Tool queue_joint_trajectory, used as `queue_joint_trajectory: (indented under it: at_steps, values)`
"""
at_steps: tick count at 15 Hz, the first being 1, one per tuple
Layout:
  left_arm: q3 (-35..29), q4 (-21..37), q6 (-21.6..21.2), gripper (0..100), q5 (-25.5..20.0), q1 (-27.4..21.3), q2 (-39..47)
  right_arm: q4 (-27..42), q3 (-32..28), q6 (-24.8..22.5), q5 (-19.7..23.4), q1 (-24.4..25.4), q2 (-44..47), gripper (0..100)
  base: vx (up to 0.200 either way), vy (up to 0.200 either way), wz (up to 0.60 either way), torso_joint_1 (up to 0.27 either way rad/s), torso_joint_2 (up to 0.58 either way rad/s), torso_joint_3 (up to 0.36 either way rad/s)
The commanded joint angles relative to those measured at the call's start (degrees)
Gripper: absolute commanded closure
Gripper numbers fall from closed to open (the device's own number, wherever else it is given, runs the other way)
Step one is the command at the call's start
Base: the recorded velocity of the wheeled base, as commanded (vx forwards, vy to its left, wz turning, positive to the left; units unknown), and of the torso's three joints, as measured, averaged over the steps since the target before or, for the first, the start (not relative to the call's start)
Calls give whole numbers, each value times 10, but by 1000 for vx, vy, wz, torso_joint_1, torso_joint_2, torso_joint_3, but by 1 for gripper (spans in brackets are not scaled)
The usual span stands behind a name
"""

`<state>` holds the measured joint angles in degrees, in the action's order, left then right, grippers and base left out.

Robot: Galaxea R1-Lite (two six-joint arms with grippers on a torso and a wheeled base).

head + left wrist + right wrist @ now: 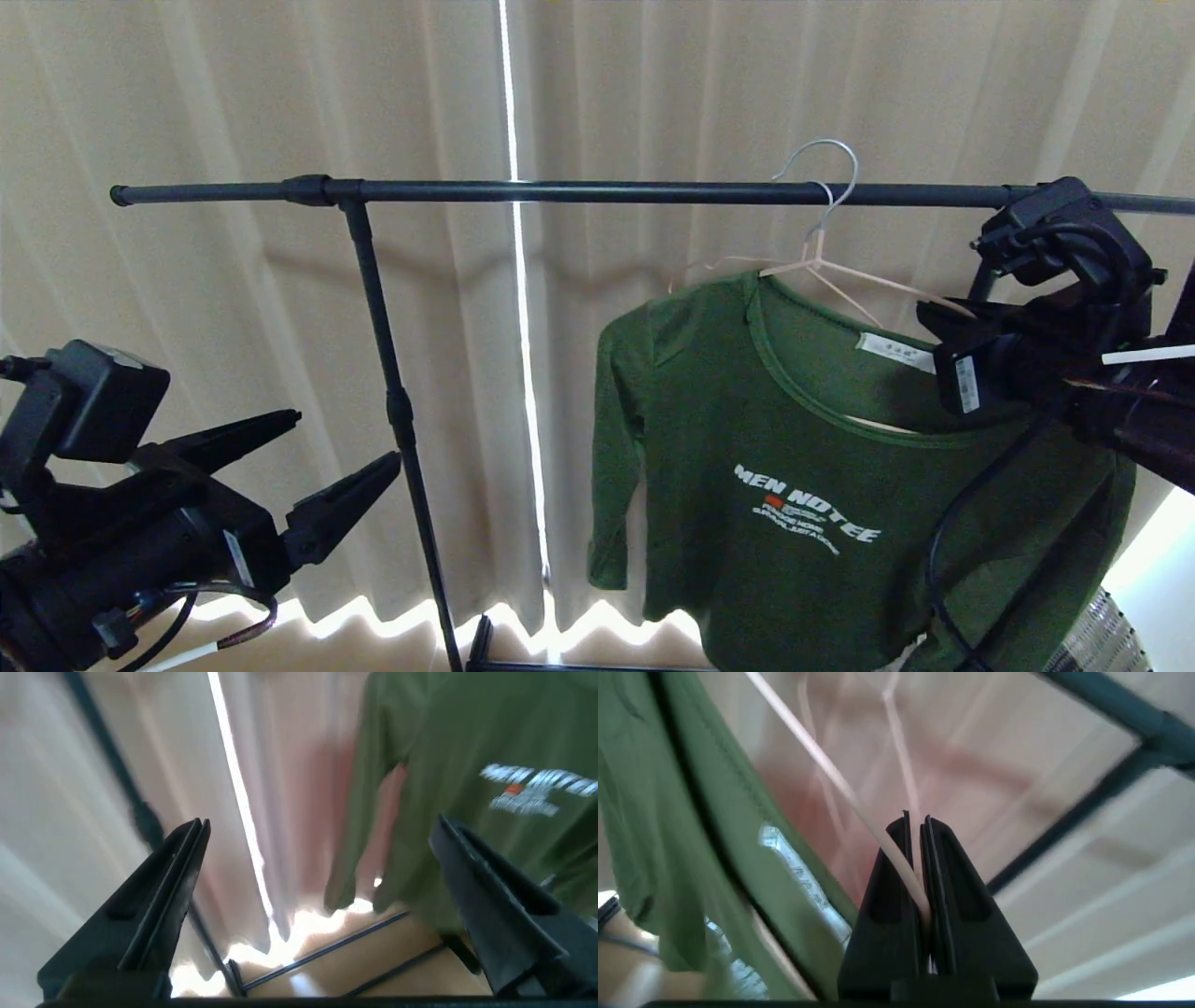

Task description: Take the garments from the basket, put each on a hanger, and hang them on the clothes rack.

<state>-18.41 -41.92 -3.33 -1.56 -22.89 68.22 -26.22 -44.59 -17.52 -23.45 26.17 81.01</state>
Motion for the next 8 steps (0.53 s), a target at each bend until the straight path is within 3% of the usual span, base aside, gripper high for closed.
queue_joint_trajectory:
  at_steps: [1, 5, 8]
  values:
    - [-4, 0, 0, 0, 0, 5, -3, -1, -35, 0, -5, -2, 42, 100, 0, 0, 0, 0, 0, 0]
    - [0, 0, -2, 0, 0, 13, -10, -1, -118, 0, -37, -7, 120, 100, 0, 0, 0, 0, 0, 0]
    - [-5, 0, -3, 0, 0, 26, -11, -1, -142, 0, -42, -7, 159, 100, 0, 0, 0, 0, 0, 0]
